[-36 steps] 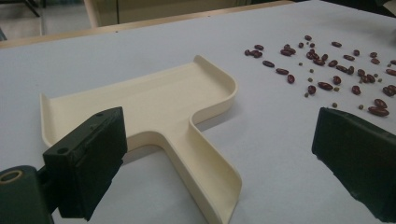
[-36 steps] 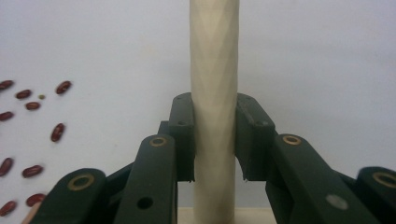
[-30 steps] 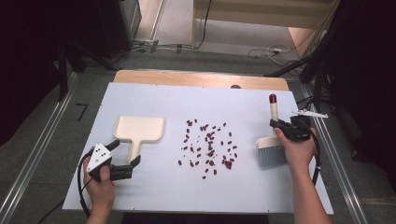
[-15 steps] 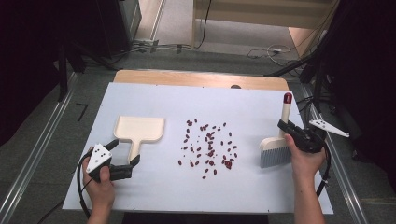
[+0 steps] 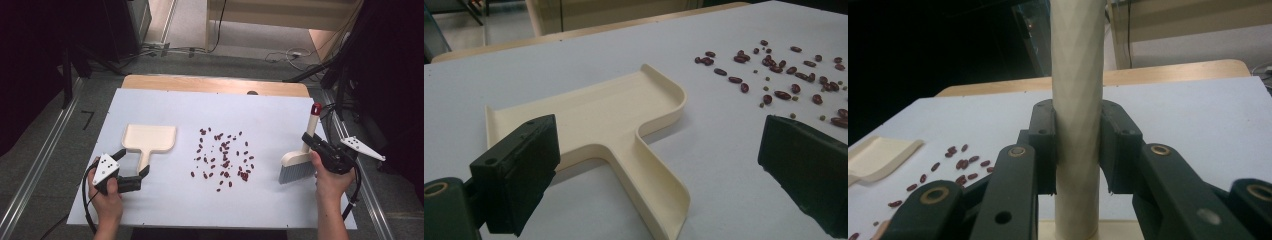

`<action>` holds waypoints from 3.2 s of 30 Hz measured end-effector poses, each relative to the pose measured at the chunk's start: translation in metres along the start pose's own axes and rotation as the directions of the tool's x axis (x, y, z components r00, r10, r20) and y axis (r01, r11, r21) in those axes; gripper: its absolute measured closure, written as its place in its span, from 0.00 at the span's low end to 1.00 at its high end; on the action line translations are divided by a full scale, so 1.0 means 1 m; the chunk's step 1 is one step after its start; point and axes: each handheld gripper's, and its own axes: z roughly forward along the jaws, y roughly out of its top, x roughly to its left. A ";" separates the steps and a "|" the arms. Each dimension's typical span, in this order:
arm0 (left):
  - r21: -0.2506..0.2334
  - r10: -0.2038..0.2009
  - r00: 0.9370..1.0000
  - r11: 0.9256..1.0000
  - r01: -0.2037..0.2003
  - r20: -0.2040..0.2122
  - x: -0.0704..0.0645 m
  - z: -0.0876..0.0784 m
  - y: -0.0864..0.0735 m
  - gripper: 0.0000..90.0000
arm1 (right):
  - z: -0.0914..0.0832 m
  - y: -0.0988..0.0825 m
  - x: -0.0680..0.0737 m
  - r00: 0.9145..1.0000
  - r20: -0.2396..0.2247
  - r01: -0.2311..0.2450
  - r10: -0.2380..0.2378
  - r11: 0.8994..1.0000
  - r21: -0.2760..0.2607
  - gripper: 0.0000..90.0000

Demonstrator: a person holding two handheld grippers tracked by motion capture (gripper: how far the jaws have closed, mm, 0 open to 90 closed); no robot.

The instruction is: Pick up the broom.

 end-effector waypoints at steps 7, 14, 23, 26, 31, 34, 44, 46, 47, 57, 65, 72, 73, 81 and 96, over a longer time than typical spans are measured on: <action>-0.034 -0.007 1.000 0.999 0.007 -0.019 -0.003 -0.007 0.012 0.04 | -0.004 0.004 0.009 0.999 -0.043 -0.011 0.009 0.999 -0.032 0.76; -0.038 0.020 1.000 0.999 -0.020 0.000 -0.019 -0.007 0.027 0.03 | -0.003 0.006 0.025 0.996 -0.092 -0.002 -0.002 0.999 -0.045 0.77; -0.040 0.082 0.995 0.996 -0.080 0.063 -0.043 0.008 0.049 0.03 | 0.008 0.005 0.056 0.990 -0.133 0.048 -0.051 0.999 -0.020 0.76; -0.052 0.103 0.990 0.994 -0.098 0.093 -0.051 0.014 0.057 0.03 | 0.010 0.005 0.064 0.987 -0.150 0.053 -0.055 0.998 -0.015 0.76; -0.062 0.130 0.979 0.991 -0.122 0.160 -0.067 0.026 0.066 0.02 | 0.011 0.007 0.075 0.984 -0.162 0.068 -0.068 0.998 -0.009 0.76; -0.071 0.136 0.971 0.990 -0.124 0.199 -0.076 0.032 0.068 0.02 | 0.013 0.006 0.084 0.981 -0.174 0.081 -0.081 0.997 -0.006 0.76; -0.042 0.128 0.947 0.992 -0.121 0.296 -0.109 0.047 0.071 0.02 | 0.015 0.002 0.103 0.971 -0.210 0.116 -0.113 0.993 0.004 0.76; -0.039 0.135 0.941 0.991 -0.129 0.310 -0.118 0.050 0.072 0.02 | 0.013 0.002 0.104 0.970 -0.214 0.117 -0.114 0.993 -0.001 0.76; -0.035 0.138 0.937 0.990 -0.134 0.321 -0.122 0.052 0.073 0.02 | 0.013 0.002 0.105 0.969 -0.218 0.116 -0.114 0.993 -0.004 0.76; -0.037 0.161 0.902 0.987 -0.159 0.400 -0.161 0.072 0.084 0.02 | 0.011 0.000 0.119 0.960 -0.250 0.122 -0.123 0.992 -0.019 0.76; -0.047 0.151 0.879 0.988 -0.145 0.452 -0.178 0.077 0.086 0.02 | 0.015 -0.004 0.124 0.958 -0.256 0.131 -0.129 0.991 -0.009 0.76; -0.047 0.156 0.866 0.987 -0.152 0.475 -0.185 0.075 0.086 0.02 | 0.018 -0.005 0.133 0.954 -0.266 0.140 -0.136 0.990 -0.005 0.76; -0.048 0.157 0.861 0.987 -0.153 0.483 -0.186 0.075 0.085 0.02 | 0.018 -0.006 0.135 0.954 -0.265 0.147 -0.142 0.989 -0.001 0.76; -0.047 0.141 0.838 0.989 -0.137 0.527 -0.192 0.071 0.087 0.02 | 0.022 -0.009 0.144 0.949 -0.272 0.166 -0.157 0.986 0.008 0.76; 0.019 0.078 0.849 0.994 -0.103 0.522 -0.210 0.073 0.092 0.30 | 0.022 -0.012 0.158 0.941 -0.290 0.185 -0.176 0.983 0.002 0.76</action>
